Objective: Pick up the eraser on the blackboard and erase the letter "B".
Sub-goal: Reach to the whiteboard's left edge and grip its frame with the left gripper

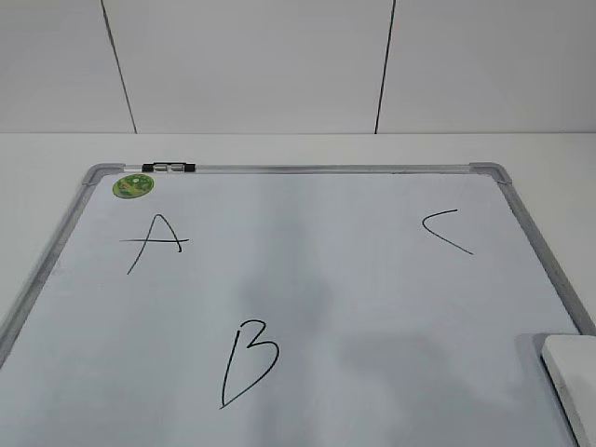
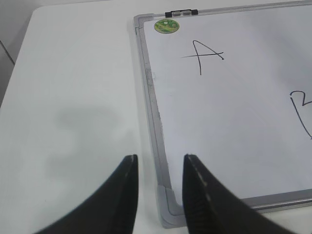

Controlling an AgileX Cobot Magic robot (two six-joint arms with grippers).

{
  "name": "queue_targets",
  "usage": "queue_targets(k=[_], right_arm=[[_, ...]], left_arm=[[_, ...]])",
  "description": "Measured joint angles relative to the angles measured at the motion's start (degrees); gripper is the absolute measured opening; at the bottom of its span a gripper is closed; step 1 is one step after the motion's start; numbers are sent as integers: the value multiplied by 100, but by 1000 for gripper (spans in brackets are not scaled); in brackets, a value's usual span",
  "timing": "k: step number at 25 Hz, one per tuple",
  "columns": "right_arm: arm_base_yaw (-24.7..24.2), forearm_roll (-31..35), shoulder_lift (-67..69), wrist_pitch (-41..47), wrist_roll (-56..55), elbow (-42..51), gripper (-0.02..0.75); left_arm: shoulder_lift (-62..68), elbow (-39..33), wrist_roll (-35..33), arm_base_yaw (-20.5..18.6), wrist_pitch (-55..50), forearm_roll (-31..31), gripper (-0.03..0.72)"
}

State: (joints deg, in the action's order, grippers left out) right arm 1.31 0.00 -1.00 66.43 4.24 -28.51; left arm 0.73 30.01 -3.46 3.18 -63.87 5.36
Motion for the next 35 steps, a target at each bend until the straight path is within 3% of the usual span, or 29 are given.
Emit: queue_targets(k=[23,29,35], right_arm=[[0,41,15,12,0,-19,585],[0,634,595,205,-207,-191,585],[0,743,1545,568,-470,-421,585]], left_arm=[[0,0,0,0,0,0,235],[0,0,0,0,0,0,235],[0,0,0,0,0,0,235]])
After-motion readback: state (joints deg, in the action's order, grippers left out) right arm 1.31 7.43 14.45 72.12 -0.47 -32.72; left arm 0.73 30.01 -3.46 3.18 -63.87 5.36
